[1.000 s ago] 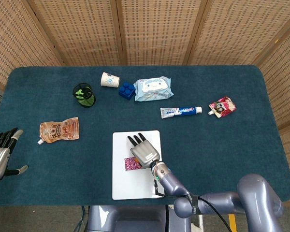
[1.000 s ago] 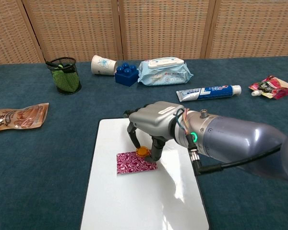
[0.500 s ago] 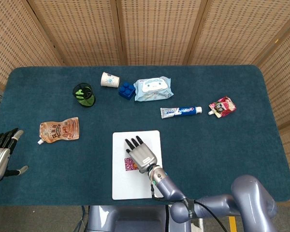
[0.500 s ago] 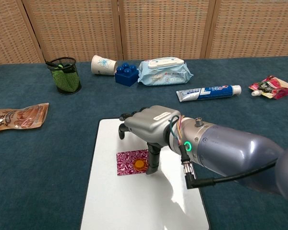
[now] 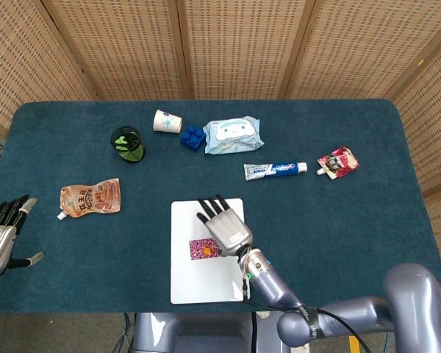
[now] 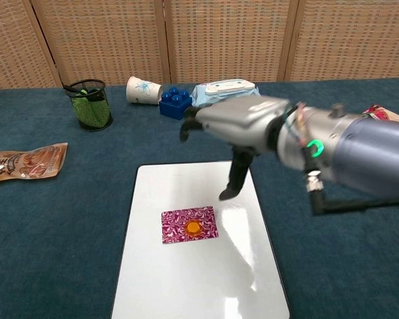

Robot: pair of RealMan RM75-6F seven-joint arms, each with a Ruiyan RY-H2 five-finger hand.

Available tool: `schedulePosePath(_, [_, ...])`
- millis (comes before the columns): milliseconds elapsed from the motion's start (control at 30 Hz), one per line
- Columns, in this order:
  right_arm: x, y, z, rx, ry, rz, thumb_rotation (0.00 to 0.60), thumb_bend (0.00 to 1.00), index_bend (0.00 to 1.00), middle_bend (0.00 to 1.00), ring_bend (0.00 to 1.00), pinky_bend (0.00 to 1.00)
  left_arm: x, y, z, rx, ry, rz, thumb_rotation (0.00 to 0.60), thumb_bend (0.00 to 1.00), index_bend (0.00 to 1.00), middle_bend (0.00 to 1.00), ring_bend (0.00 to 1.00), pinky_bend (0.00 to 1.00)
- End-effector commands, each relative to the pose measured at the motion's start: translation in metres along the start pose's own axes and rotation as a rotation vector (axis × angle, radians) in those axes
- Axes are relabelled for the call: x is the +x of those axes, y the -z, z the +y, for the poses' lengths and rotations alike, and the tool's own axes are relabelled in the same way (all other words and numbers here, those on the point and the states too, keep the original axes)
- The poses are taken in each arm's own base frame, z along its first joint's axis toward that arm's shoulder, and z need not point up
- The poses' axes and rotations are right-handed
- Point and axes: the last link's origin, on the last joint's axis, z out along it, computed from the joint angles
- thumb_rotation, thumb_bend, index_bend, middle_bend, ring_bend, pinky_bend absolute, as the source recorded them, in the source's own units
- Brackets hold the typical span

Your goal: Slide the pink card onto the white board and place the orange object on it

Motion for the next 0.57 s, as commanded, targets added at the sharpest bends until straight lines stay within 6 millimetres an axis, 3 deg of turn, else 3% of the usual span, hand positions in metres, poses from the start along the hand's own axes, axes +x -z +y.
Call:
schedulePosePath(33, [0.03, 0.041, 0.061, -0.084, -0.023, 0.151, 0.6, 0.1, 0.17, 0.0, 0.0, 0.0, -0.001, 0.0, 0.003, -0.023, -0.008, 0.019, 0.6, 0.0, 0.0, 0.0, 0.0, 0.0])
schedulePosePath(167, [0.027, 0.082, 0.128, -0.19, -0.037, 0.256, 0.6, 0.06, 0.12, 0.0, 0.0, 0.0, 0.0, 0.003, 0.007, -0.042, -0.01, 0.053, 0.6, 0.0, 0.0, 0.0, 0.0, 0.0])
schedulePosePath(300, [-0.003, 0.143, 0.18, -0.305, -0.102, 0.277, 0.6, 0.0, 0.06, 0.0, 0.0, 0.0, -0.001, 0.007, 0.009, -0.028, -0.022, 0.074, 0.6, 0.0, 0.0, 0.0, 0.0, 0.0])
schedulePosePath(433, [-0.026, 0.195, 0.209, -0.39, -0.146, 0.338, 0.6, 0.0, 0.02, 0.0, 0.0, 0.0, -0.001, 0.012, 0.011, -0.034, -0.024, 0.087, 0.6, 0.0, 0.0, 0.0, 0.0, 0.0])
schedulePosePath(567, [-0.044, 0.232, 0.226, -0.452, -0.175, 0.397, 0.6, 0.0, 0.0, 0.0, 0.0, 0.0, 0.001, 0.016, 0.015, -0.055, -0.028, 0.107, 0.6, 0.0, 0.0, 0.0, 0.0, 0.0])
